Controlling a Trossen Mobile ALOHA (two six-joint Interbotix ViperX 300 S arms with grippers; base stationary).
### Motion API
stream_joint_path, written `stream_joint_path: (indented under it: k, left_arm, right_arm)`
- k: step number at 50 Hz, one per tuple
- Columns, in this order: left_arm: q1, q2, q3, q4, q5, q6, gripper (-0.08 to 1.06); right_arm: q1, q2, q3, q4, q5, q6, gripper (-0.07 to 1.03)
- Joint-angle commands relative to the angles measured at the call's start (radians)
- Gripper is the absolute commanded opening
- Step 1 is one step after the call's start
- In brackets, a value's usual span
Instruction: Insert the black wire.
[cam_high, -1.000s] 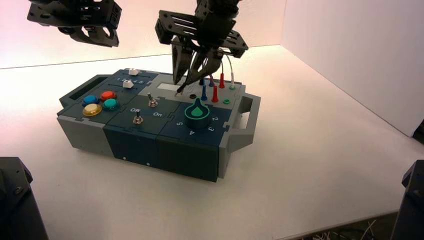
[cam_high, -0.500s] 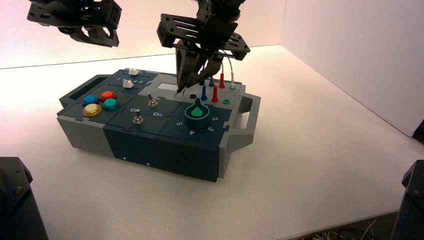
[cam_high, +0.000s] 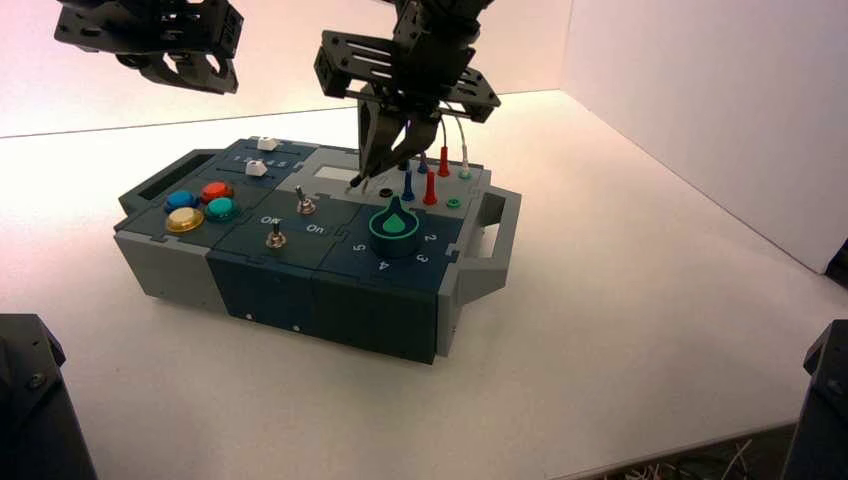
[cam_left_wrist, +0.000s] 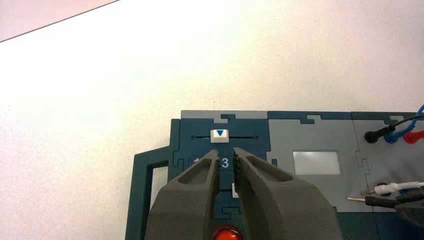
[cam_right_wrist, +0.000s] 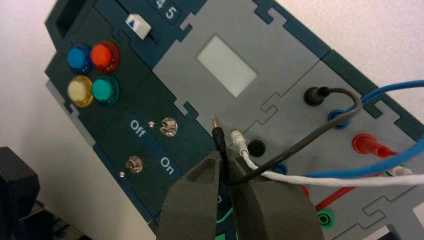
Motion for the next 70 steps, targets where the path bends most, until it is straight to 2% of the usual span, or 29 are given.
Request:
stream_joint_path:
  k: [1,15,18,29,39,41,48,55,70]
  left_arm:
    - [-0.006,-0.014,-0.025,0.002,-0.009,0.005,0.17]
    - [-0.006,-0.014,-0.025,0.003,-0.008,0.005,0.17]
    - [-0.006,-0.014,-0.026,0.003,-0.008,0.005,0.17]
    - [-0.006,-0.014,-0.026,0.002,-0.008,0.005,0.17]
    - [-0.006,-0.017,-0.026,0.003,-0.008,0.005,0.17]
    - [-0.006,-0.020,-0.026,0.003,-0.008,0.005,0.17]
    - [-0.006,-0.021,-0.025,0.003,-0.008,0.005,0.17]
    - [-0.006,-0.021,-0.025,0.002,-0.008,0.005,0.17]
    - [-0.006,-0.021,-0.023,0.003,-0.008,0.005,0.17]
  right_arm:
    - [-0.002,-0.008,-0.025,0.003,0.011,-0.003,-0.02]
    - [-0.002,-0.011,-0.043,-0.009,0.017,-0.003,-0.02]
    - [-0.002,-0.018,-0.055,-0.028,0.035,-0.003,-0.02]
    - [-0.025,-0.048,-0.120,-0.109,0.187,-0.003,-0.02]
    - [-0.044,-0.072,-0.164,-0.167,0.279,-0.003,-0.02]
    - [-0.060,-0.078,-0.190,-0.192,0.345,-0.003,-0.02]
    - [-0.064,-0.074,-0.233,-0.224,0.445,-0.003,-0.02]
    - [-0.063,-0.064,-0.262,-0.236,0.500,-0.003,-0.02]
    - [-0.063,-0.003,-0.298,-0.235,0.531,-0.011,-0.02]
